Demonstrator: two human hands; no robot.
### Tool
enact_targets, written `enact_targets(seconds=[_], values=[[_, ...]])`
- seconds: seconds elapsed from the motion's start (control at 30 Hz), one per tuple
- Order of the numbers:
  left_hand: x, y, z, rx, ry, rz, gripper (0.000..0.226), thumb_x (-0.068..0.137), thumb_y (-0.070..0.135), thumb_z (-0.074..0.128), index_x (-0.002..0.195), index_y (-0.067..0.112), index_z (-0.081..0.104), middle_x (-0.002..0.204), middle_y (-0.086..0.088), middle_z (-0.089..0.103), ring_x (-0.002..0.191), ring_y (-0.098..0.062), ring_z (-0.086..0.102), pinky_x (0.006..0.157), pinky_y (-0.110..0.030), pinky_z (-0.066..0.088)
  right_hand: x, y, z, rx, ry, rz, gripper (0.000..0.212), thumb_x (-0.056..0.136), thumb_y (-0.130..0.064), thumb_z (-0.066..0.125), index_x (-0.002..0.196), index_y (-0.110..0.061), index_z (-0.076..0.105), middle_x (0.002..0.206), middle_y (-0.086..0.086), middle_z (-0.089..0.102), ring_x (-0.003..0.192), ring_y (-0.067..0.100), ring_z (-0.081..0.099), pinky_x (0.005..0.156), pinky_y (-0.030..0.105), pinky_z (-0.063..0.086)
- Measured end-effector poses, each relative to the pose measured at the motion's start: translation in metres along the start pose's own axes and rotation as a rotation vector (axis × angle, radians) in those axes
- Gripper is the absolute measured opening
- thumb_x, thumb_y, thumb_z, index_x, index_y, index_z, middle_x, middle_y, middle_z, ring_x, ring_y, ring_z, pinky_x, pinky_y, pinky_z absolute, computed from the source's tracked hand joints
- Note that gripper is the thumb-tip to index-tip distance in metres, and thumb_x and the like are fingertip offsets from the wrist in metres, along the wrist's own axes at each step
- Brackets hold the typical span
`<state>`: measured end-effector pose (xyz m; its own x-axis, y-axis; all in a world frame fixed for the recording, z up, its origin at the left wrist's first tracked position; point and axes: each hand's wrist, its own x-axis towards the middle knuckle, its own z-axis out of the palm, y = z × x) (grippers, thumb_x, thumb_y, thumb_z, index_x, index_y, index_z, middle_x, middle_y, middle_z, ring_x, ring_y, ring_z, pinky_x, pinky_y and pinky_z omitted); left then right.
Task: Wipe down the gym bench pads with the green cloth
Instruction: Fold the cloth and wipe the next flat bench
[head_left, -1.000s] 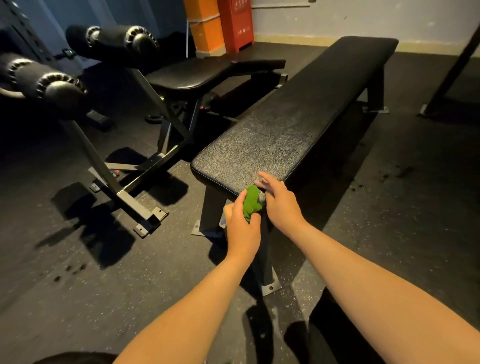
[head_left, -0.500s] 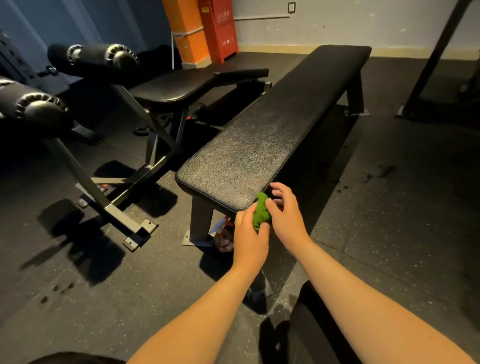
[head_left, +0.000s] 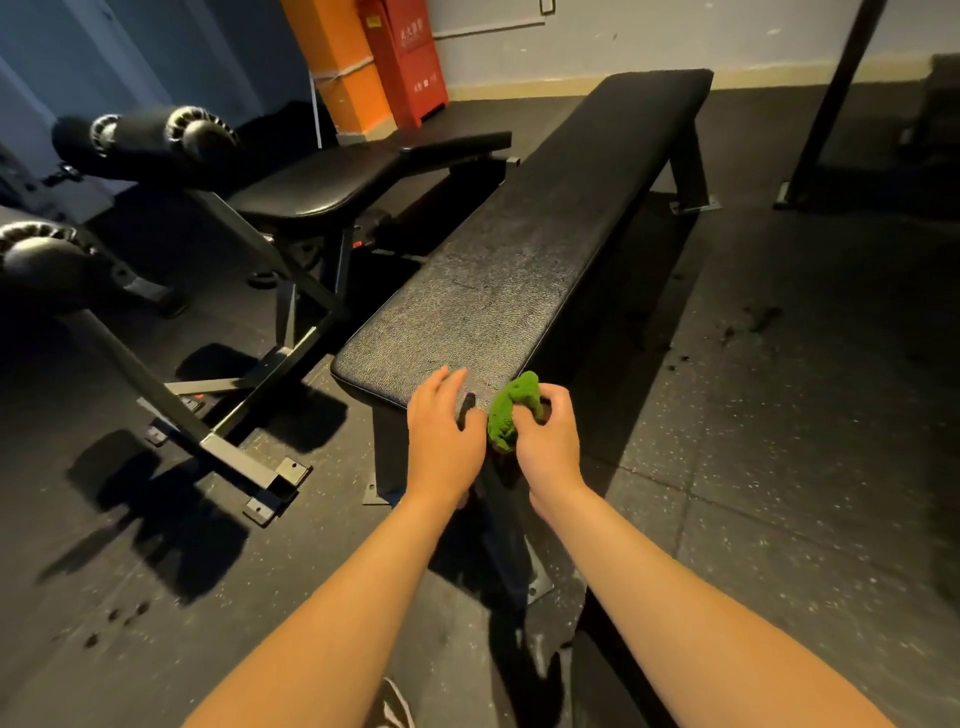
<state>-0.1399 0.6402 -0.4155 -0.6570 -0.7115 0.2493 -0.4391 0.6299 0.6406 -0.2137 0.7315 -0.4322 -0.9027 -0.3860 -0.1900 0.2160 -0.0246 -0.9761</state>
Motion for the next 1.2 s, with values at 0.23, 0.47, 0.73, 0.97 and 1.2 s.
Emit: enact_targets(seconds=[0.23,0.47,0.73,0.97,1.2], values=[[0.010,-0.020,0.014,0.286,-0.052,0.083,0.050,0.103,0.030,0.047,0.147,0.006,0.047,0.152,-0.016,0.041,0.144,-0.033,0.033,0.123,-0.043,0.019,0.066,-0.026,0.012,-0.363,-0.012,-0.082,0.013,0.086,-0.023,0.063,0.094,-0.034,0.062,0.108,0.002,0.057,0.090,0.020,0.060,0.086,0.038,0.050],[0.008,-0.027,0.019,0.329,-0.055,0.083,0.051,0.105,0.033,0.038,0.150,0.011,0.042,0.158,-0.014,0.035,0.148,-0.030,0.026,0.124,-0.039,0.012,0.051,-0.024,0.016,-0.453,0.023,-0.137,0.019,0.096,-0.031,0.053,0.115,-0.030,0.055,0.116,0.000,0.044,0.091,0.023,0.058,0.086,0.035,0.044],[0.009,-0.023,0.020,0.270,-0.060,0.026,0.049,0.106,0.028,0.038,0.153,0.015,0.038,0.161,-0.009,0.029,0.151,-0.024,0.017,0.125,-0.036,0.005,-0.005,0.012,0.015,-0.362,-0.055,-0.199,0.019,0.095,-0.026,0.055,0.112,-0.034,0.057,0.108,-0.007,0.050,0.089,0.009,0.058,0.085,0.037,0.048],[0.008,-0.024,0.023,0.321,-0.049,0.022,0.052,0.105,0.037,0.034,0.152,0.015,0.040,0.160,-0.010,0.032,0.150,-0.025,0.020,0.124,-0.037,0.008,0.030,-0.005,0.014,-0.490,0.006,-0.240,0.017,0.097,-0.024,0.050,0.112,-0.028,0.055,0.111,-0.003,0.046,0.089,0.022,0.058,0.077,0.034,0.038],[0.006,-0.020,0.023,0.336,-0.038,0.015,0.049,0.106,0.033,0.037,0.152,0.017,0.039,0.160,-0.009,0.031,0.150,-0.026,0.019,0.124,-0.037,0.007,0.093,-0.037,0.006,-0.429,0.046,-0.078,0.015,0.100,-0.021,0.046,0.105,-0.032,0.055,0.114,-0.002,0.042,0.095,0.028,0.054,0.079,0.032,0.035]])
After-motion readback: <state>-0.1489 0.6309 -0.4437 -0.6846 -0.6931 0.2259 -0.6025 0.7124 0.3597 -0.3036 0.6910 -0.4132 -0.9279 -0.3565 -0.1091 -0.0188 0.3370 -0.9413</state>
